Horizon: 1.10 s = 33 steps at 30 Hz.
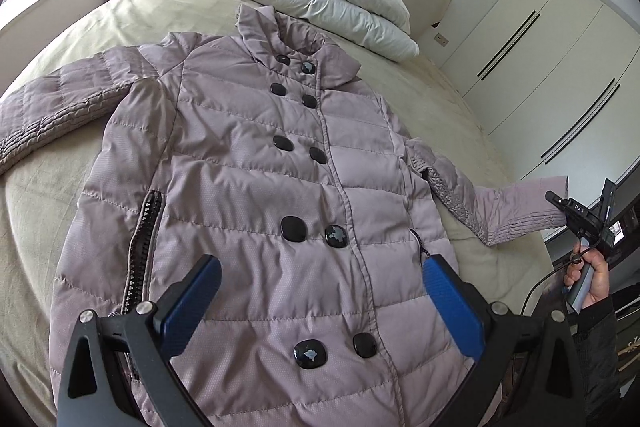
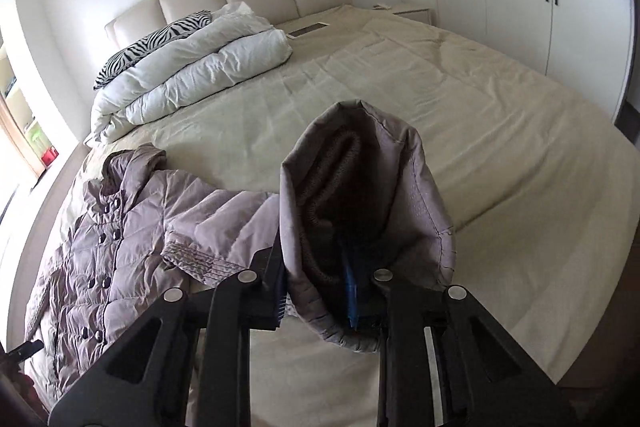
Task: Fold large clothes
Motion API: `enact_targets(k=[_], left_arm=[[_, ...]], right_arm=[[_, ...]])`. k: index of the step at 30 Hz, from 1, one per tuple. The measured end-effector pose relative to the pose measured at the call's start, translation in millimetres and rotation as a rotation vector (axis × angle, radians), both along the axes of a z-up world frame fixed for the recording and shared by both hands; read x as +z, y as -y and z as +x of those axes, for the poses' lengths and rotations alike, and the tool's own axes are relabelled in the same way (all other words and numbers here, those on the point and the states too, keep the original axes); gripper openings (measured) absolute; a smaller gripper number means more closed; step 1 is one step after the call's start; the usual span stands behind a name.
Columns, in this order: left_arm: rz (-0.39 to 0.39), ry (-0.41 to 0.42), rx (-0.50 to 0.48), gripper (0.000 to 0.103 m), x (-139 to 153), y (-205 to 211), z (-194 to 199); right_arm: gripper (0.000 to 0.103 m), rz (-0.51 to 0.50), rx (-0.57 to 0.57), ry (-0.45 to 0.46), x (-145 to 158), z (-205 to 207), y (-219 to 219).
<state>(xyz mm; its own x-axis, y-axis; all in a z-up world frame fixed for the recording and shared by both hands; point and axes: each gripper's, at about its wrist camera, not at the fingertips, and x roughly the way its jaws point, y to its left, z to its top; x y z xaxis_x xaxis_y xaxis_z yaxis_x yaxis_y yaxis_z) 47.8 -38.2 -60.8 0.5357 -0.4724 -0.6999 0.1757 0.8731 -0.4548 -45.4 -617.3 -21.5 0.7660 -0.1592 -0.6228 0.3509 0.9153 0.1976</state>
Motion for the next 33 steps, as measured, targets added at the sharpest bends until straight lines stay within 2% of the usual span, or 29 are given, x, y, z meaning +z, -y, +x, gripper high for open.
enact_targets(k=[4, 5, 6, 10, 14, 16, 18, 19, 20, 22, 27, 29, 33], left_arm=[[-0.013, 0.019, 0.039, 0.103, 3, -26, -7], [-0.017, 0.024, 0.052, 0.103, 4, -34, -9], [-0.021, 0.029, 0.063, 0.103, 5, -42, -10], [-0.024, 0.042, 0.115, 0.103, 5, -73, -17], [-0.041, 0.028, 0.164, 0.103, -3, -102, -22], [-0.047, 0.019, 0.179, 0.103, -8, -112, -24], [-0.05, 0.013, 0.188, 0.103, -11, -117, -26], [-0.052, 0.01, 0.19, 0.103, -13, -119, -26], [-0.054, 0.006, 0.191, 0.103, -14, -119, -25], [-0.059, 0.001, 0.187, 0.103, -16, -118, -23], [-0.063, -0.002, 0.156, 0.103, -16, -102, -18], [-0.058, 0.005, 0.128, 0.103, -14, -89, -13], [-0.082, 0.011, 0.053, 0.103, -11, -53, 6]], right_arm=[[0.021, -0.119, 0.163, -0.034, 35, 59, -126], [0.021, -0.142, 0.194, -0.047, 36, 70, -150], [0.021, -0.183, 0.228, -0.067, 37, 88, -192], [0.021, -0.294, 0.327, -0.134, 16, 127, -307], [0.022, -0.36, 0.364, -0.217, -37, 157, -384], [0.025, -0.353, 0.357, -0.245, -68, 165, -396], [0.028, -0.324, 0.35, -0.245, -85, 169, -401], [0.034, -0.332, 0.345, -0.236, -89, 168, -403], [0.05, -0.337, 0.343, -0.223, -91, 166, -408], [0.073, -0.299, 0.37, -0.18, -91, 159, -412], [0.075, -0.17, 0.473, -0.111, -79, 133, -412], [0.075, -0.103, 0.501, -0.046, -68, 112, -405], [0.075, -0.021, 0.446, 0.06, -46, 65, -367]])
